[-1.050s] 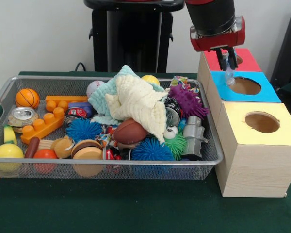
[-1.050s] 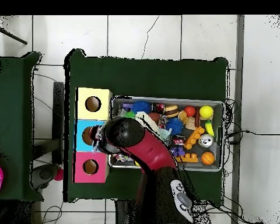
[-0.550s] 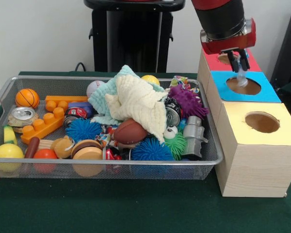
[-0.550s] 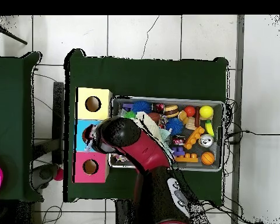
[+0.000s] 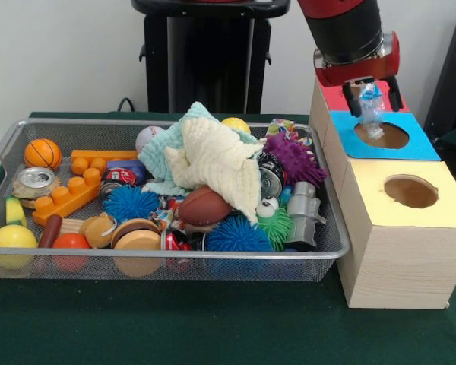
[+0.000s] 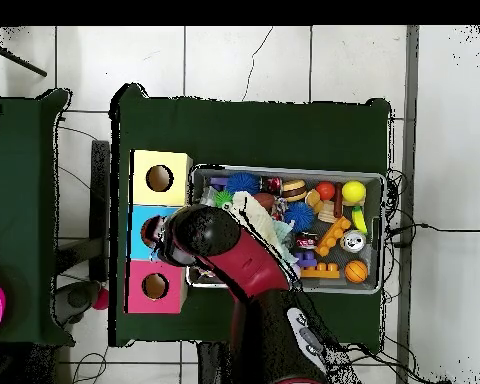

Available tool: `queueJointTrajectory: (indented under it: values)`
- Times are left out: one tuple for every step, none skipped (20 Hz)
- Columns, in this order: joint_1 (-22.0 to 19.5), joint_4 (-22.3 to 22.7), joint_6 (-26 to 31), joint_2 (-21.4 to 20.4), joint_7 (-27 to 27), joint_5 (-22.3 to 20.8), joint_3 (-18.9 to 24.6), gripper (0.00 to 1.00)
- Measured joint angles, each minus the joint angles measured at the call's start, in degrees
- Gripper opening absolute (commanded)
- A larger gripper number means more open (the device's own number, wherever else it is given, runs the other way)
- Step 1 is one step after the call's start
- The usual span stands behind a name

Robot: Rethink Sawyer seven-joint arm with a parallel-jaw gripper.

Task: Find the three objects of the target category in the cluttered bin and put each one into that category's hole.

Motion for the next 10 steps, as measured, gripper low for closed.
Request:
queueJointTrajectory:
  values:
    - [-0.02, 0.00, -0.31, 0.01, 0.00, 0.00, 0.04, 1.00]
    - [-0.04, 0.01, -0.62, 0.02, 0.00, 0.00, 0.09, 1.00]
    - [-0.06, 0.01, -0.92, 0.03, 0.00, 0.00, 0.13, 1.00]
    - [-0.09, 0.00, -1.20, 0.04, 0.00, 0.01, 0.22, 1.00]
    - [-0.12, 0.00, -1.48, 0.05, 0.00, 0.01, 0.31, 1.00]
    - [-0.13, 0.02, -2.04, 0.09, 0.00, 0.00, 0.45, 1.00]
    - [-0.12, 0.01, -2.30, 0.10, 0.00, -0.08, 0.50, 1.00]
    - [-0.12, 0.00, -2.56, 0.12, 0.00, -0.15, 0.56, 1.00]
    - [-0.12, -0.02, -2.64, 0.14, 0.00, -0.32, 0.56, 1.00]
    - [-0.10, -0.13, -2.65, 0.16, 0.00, -1.11, 0.54, 1.00]
